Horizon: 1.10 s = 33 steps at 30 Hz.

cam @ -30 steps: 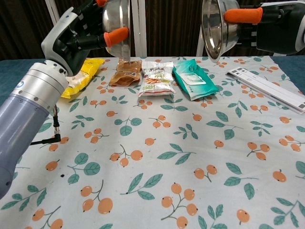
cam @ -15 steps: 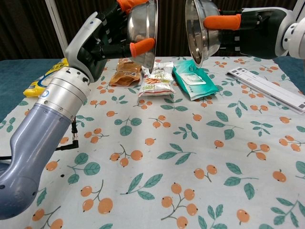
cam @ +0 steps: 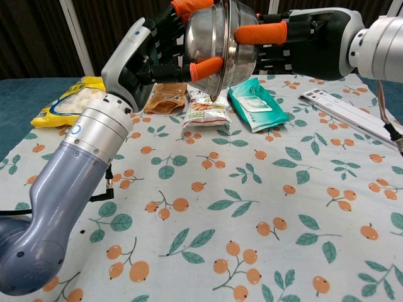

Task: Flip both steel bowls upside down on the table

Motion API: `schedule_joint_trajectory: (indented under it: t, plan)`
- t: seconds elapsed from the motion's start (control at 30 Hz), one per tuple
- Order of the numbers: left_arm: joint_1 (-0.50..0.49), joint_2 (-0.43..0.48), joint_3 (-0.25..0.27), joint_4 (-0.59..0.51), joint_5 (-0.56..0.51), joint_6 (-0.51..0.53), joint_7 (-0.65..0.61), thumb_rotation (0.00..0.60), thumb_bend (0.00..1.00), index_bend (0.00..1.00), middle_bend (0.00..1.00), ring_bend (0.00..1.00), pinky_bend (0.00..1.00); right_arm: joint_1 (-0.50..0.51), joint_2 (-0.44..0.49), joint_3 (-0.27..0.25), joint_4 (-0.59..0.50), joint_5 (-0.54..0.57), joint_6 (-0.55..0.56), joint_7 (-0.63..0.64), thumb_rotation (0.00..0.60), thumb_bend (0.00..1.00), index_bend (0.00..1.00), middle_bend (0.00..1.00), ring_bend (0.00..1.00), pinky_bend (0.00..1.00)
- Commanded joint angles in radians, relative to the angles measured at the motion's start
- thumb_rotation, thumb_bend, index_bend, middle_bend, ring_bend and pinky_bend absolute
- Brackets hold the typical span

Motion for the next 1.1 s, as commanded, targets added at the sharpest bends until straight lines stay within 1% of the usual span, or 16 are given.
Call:
schedule_joint_trajectory:
  t: [0.03, 0.23, 0.37, 0.53, 0.83, 0.93, 1.03, 1.1]
  plan:
    - [-0.001, -0.001, 0.004, 0.006, 0.003, 0.006, 0.004, 0.6, 0.07, 0.31, 0.17, 0.11, 0.37, -0.002, 0.002, 0.001, -0.003, 0.008, 0.002, -0.006, 0.6, 0.05, 0.42, 0.32, 0.37, 0.09]
    - [0.012, 0.024, 0.004, 0.011, 0.006, 0.04, -0.004, 0.6, 0.07, 0.31, 0.17, 0.11, 0.37, -0.025, 0.026, 0.014, 0.01, 0.025, 0.015, 0.013, 0.6, 0.05, 0.42, 0.32, 0.37, 0.09]
    - [0.028, 0.039, 0.02, 0.003, 0.006, 0.049, -0.01, 0.6, 0.07, 0.31, 0.17, 0.11, 0.37, -0.037, 0.036, 0.02, 0.02, 0.015, 0.012, 0.043, 0.6, 0.05, 0.42, 0.32, 0.37, 0.09]
    - [0.03, 0.026, 0.037, 0.014, 0.008, 0.047, -0.013, 0.6, 0.07, 0.31, 0.17, 0.11, 0.37, -0.038, 0.033, 0.013, 0.018, -0.01, 0.001, 0.054, 0.6, 0.05, 0.42, 0.32, 0.37, 0.09]
    - [-0.007, -0.011, 0.021, 0.015, 0.018, 0.078, 0.008, 0.6, 0.06, 0.31, 0.17, 0.11, 0.37, -0.028, 0.012, -0.009, 0.012, -0.044, -0.021, 0.061, 0.6, 0.05, 0.42, 0.32, 0.37, 0.09]
    - [-0.017, -0.025, 0.025, 0.026, 0.024, 0.08, 0.027, 0.6, 0.06, 0.31, 0.17, 0.11, 0.37, -0.026, 0.004, -0.016, 0.019, -0.053, -0.025, 0.066, 0.6, 0.05, 0.42, 0.32, 0.37, 0.09]
    - [-0.01, -0.027, 0.036, 0.051, 0.023, 0.079, 0.04, 0.6, 0.06, 0.31, 0.17, 0.11, 0.37, -0.034, 0.011, -0.01, 0.025, -0.052, -0.017, 0.083, 0.6, 0.05, 0.42, 0.32, 0.37, 0.09]
    - [-0.004, -0.027, 0.035, 0.06, 0.015, 0.078, 0.026, 0.6, 0.07, 0.31, 0.17, 0.11, 0.37, -0.04, 0.02, -0.008, 0.026, -0.054, -0.013, 0.092, 0.6, 0.05, 0.42, 0.32, 0.37, 0.09]
